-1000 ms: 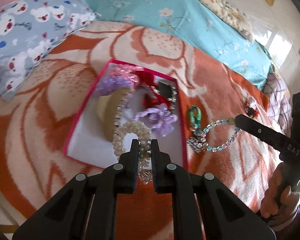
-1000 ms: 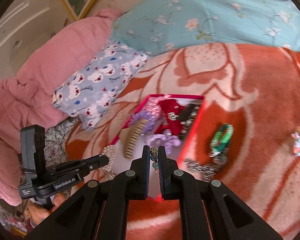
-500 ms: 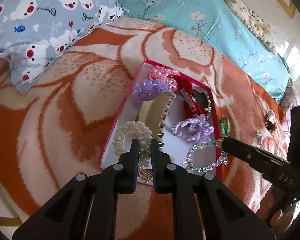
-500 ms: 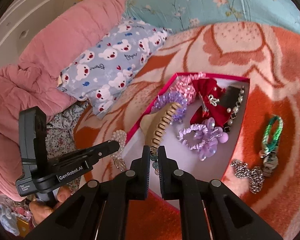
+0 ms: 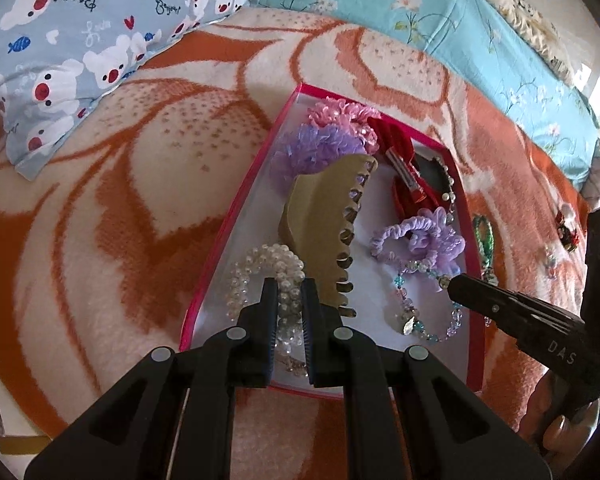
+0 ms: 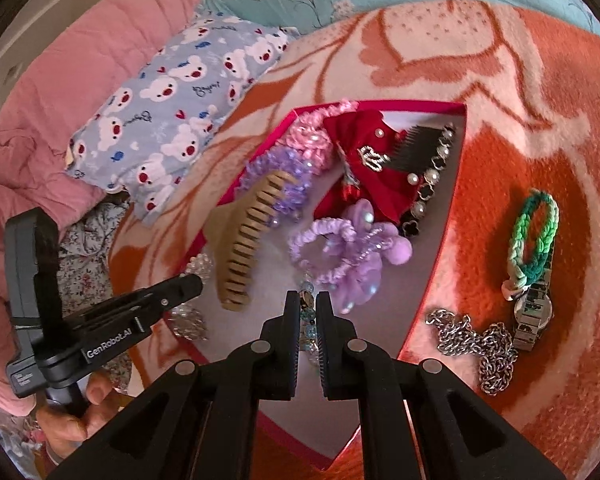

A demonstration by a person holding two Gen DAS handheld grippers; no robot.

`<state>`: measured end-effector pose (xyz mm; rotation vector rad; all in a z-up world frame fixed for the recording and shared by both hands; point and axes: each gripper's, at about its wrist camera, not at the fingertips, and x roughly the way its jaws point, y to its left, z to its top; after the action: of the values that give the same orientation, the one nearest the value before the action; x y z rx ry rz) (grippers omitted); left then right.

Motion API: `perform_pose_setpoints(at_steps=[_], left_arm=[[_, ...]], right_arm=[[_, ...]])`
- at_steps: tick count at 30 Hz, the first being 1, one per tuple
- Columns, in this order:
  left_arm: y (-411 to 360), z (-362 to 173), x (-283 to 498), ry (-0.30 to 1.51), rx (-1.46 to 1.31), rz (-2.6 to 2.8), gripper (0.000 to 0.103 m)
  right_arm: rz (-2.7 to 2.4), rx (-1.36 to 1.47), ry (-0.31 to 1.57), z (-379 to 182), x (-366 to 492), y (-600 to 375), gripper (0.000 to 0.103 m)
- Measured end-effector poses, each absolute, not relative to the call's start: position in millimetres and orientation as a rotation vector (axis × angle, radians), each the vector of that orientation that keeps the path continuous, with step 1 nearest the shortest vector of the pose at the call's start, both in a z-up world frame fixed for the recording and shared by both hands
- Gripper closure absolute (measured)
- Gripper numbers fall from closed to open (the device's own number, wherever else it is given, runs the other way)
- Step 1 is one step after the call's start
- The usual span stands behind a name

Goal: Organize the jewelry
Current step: 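Carry the pearl bracelet and beaded bracelet over the white box, then open both grippers to release the two bracelets in the box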

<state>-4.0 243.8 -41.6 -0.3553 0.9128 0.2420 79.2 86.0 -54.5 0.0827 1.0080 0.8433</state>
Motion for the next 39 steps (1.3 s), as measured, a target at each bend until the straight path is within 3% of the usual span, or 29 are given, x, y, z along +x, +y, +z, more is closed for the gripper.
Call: perform_pose_setpoints(at_steps=[25, 27, 29, 30, 32, 39], left_arm=[[241.5, -50.2, 0.8, 0.945, -0.326, 0.271, 0.089], [242.8, -49.7, -1.1, 0.952, -0.333, 0.279, 0.076], [244.0, -47.7, -4.3, 0.948, -0.344, 0.289, 0.058], [243.9, -45.7, -6.5, 0.940, -0.353, 0.286, 0.053], [243.4, -41.1, -10.0, 0.929, -0.356, 0.292, 0.050], [234.8, -24.1, -20.2, 0.897, -0.351, 0.293, 0.039]], right_arm=[[0.830, 0.099, 1.005, -55.5, 80.5, 79.5, 0.089], [0.829, 0.115, 0.983, -47.2, 79.0, 71.1, 0.085], [0.824, 0.135, 0.965, -39.9, 78.3, 61.9, 0.067], [0.819, 0.146, 0.951, -34.9, 78.1, 54.9, 0.063], [0.801, 0.158, 0.927, -27.0, 78.0, 43.6, 0.057], [0.712, 0.211, 0.893, -13.9, 81.9, -12.3, 0.051]])
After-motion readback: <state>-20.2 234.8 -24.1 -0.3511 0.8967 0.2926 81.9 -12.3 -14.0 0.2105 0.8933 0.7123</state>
